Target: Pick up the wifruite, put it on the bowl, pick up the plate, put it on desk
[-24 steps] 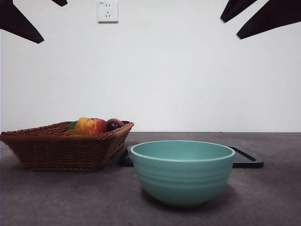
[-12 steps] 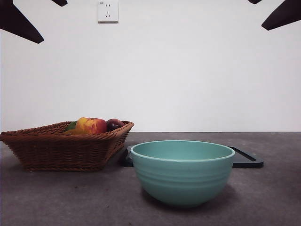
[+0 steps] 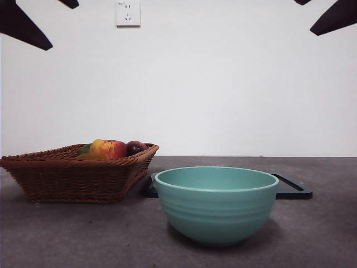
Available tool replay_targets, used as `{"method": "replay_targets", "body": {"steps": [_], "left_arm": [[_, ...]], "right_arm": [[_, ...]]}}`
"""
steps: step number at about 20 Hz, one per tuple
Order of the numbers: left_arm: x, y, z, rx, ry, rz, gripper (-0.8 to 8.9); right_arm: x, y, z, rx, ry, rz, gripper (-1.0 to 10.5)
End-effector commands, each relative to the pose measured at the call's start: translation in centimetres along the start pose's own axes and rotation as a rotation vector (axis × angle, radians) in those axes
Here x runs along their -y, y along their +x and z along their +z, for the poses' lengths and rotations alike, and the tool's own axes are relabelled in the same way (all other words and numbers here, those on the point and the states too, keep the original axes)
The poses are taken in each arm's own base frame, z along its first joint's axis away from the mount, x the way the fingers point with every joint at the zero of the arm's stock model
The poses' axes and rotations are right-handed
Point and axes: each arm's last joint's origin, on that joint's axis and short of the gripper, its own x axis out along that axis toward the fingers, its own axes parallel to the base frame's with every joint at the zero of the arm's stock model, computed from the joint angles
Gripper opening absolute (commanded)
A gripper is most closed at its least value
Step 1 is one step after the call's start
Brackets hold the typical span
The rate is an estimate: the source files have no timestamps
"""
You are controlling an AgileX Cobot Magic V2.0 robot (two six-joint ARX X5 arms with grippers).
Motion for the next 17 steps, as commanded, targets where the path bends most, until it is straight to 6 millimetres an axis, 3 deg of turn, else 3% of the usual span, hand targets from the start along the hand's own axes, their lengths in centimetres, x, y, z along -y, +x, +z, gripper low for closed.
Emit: {"method": "replay_targets", "body": {"steps": [1,2,17], "left_arm": [[0.13,-0.03,0.25,0.004,0.014,-0.005,0.42],[0.13,-0.03,0.25,0.004,0.015,-0.005,0.09],[0.13,-0.03,0.28,0.007,0.015,-0.005,0.08]], "right_arm": [[-0.33,-0.18,0.42,0.012,-0.012,0.013,0.1],[-0.33,-0.18,0.42,0.012,-0.015,0.013,0.1],[-0.32,-0.19,0.43,0.014,-0.03,0.009,0.1]]}}
